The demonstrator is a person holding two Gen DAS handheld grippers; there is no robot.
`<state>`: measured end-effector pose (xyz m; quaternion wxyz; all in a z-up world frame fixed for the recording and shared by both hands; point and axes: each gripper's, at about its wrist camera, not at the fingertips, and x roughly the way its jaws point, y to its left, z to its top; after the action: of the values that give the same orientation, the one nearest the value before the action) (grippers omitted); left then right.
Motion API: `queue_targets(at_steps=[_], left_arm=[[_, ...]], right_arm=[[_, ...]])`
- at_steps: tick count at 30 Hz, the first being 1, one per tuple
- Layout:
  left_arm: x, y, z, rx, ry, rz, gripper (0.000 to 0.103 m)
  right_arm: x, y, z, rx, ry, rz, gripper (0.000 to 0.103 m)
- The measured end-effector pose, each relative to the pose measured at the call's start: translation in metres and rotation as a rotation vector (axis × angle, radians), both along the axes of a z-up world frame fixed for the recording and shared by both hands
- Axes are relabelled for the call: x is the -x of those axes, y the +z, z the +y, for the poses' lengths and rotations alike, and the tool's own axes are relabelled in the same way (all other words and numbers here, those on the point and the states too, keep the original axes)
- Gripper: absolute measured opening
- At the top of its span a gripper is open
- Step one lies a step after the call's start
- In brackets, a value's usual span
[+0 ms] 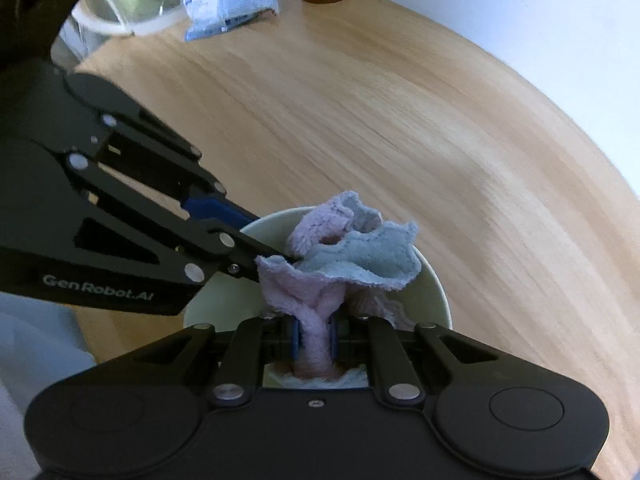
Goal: Clean bowl
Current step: 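Keep wiping inside the bowl with the cloth in the right gripper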
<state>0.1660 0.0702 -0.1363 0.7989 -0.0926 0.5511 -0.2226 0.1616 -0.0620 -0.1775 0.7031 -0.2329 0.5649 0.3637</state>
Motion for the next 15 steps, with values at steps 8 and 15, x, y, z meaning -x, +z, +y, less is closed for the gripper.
queue_targets(at_steps=[8,15], left_arm=[[0.0,-0.001,-0.002,0.003,-0.039,-0.009,0.013],[-0.006,-0.004,0.005,0.031,-0.043,0.006,0.013]], right_arm=[[0.003,0.018,-0.009,0.136,-0.084,-0.067,0.012],[0.004,0.041,-0.013,0.13,-0.18,-0.077,0.015]])
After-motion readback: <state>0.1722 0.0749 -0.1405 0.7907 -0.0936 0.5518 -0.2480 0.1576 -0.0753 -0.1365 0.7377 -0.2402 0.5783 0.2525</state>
